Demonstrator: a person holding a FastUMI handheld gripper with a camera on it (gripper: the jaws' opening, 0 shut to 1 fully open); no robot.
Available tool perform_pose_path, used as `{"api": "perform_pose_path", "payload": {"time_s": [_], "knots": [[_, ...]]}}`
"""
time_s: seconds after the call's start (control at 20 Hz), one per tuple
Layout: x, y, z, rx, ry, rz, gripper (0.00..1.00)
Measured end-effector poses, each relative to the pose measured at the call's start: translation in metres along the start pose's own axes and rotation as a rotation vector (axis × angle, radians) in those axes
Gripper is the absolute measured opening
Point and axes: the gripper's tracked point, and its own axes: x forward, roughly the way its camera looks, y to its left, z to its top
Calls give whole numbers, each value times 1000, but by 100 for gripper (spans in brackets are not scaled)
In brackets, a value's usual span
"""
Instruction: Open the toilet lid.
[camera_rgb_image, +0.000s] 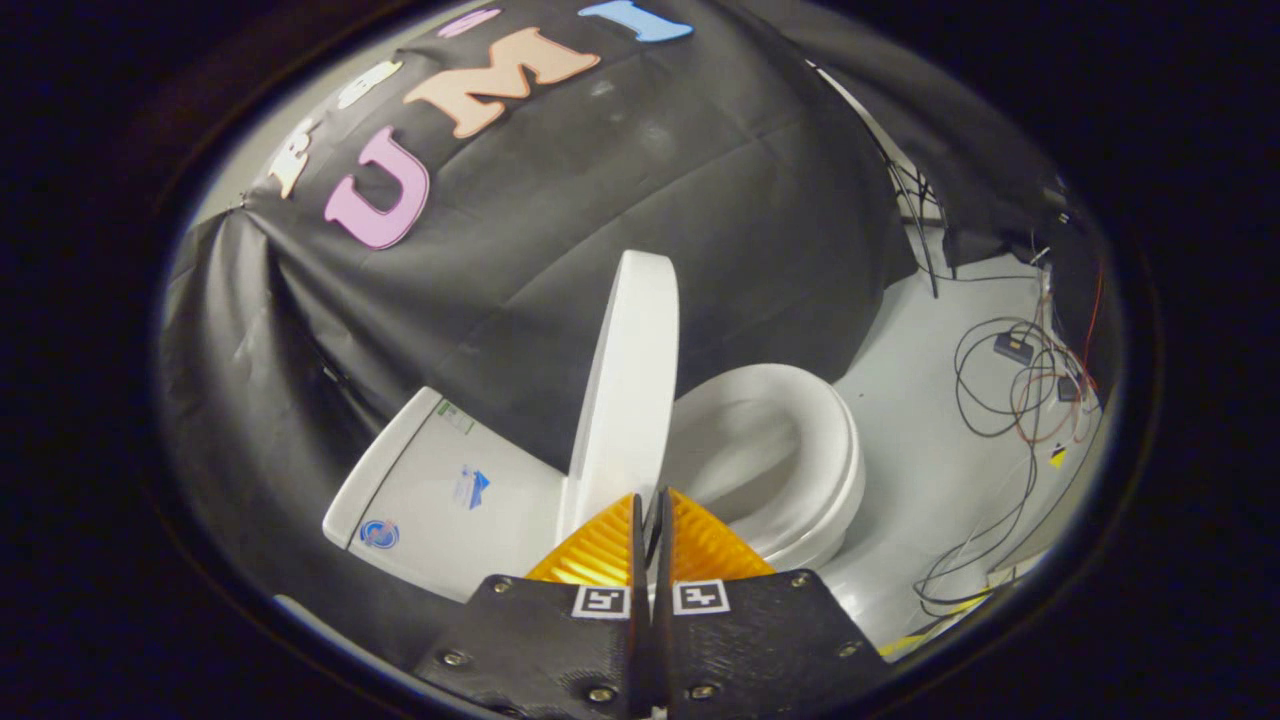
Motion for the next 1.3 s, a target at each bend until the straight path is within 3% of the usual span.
{"api": "perform_pose_path", "payload": {"time_s": [0.4, 1.3], "knots": [[-6, 19, 5, -179, -35, -46, 2], [-16, 69, 10, -324, -128, -21, 2]]}}
